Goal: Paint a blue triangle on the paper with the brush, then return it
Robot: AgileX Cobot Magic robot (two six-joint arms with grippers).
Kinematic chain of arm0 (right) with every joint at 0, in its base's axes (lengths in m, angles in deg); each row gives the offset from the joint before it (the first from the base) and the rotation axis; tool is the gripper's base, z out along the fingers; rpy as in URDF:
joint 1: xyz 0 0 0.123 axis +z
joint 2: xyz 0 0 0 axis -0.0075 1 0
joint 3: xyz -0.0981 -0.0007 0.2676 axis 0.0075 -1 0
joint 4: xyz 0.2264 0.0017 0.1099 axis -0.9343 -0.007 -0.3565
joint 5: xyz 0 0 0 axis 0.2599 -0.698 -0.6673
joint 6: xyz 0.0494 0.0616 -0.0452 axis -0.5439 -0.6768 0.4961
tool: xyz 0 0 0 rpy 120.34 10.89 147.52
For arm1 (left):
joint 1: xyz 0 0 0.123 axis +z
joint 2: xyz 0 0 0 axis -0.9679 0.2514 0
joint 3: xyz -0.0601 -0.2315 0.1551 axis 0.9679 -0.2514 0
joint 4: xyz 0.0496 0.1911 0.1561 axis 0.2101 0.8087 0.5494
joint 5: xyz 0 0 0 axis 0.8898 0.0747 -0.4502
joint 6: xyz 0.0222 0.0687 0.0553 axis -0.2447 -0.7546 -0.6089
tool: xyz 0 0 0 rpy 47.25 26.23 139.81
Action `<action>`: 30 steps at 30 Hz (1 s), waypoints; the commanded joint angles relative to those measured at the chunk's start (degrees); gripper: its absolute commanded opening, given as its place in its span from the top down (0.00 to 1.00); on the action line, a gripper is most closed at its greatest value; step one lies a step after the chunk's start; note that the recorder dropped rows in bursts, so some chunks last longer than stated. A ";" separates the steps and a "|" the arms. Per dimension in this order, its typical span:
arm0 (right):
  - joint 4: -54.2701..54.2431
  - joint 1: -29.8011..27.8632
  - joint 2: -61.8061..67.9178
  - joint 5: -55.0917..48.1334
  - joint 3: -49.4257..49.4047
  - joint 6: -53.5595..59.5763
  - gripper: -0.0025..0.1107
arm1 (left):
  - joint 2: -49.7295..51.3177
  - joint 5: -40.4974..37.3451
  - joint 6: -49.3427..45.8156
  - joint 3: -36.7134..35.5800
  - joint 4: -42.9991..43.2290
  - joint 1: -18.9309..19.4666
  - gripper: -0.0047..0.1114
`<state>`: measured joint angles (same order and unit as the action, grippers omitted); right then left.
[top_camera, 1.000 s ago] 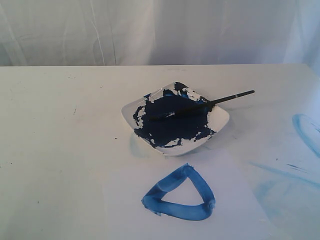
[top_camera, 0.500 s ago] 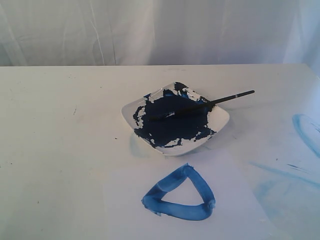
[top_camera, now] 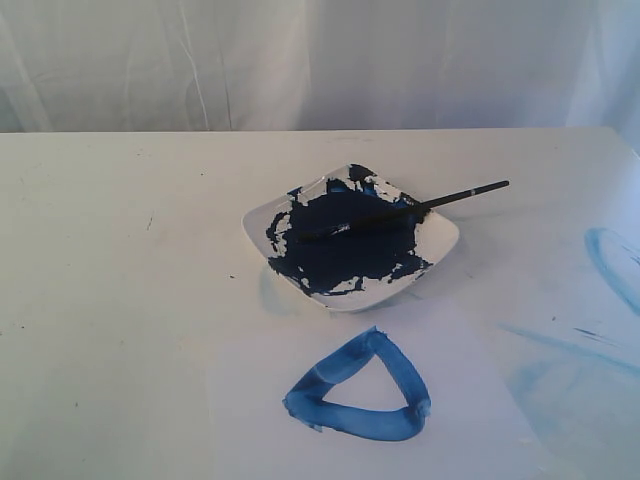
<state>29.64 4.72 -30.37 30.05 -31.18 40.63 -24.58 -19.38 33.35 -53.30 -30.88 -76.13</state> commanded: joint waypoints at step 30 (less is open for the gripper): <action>4.27 5.20 -22.72 18.66 -23.27 -0.37 0.98 | 0.12 -0.29 -0.06 -0.20 -0.34 0.10 0.96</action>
<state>32.68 9.82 -50.59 48.72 -47.80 31.94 -24.58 -19.38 33.27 -53.30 -30.88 -76.13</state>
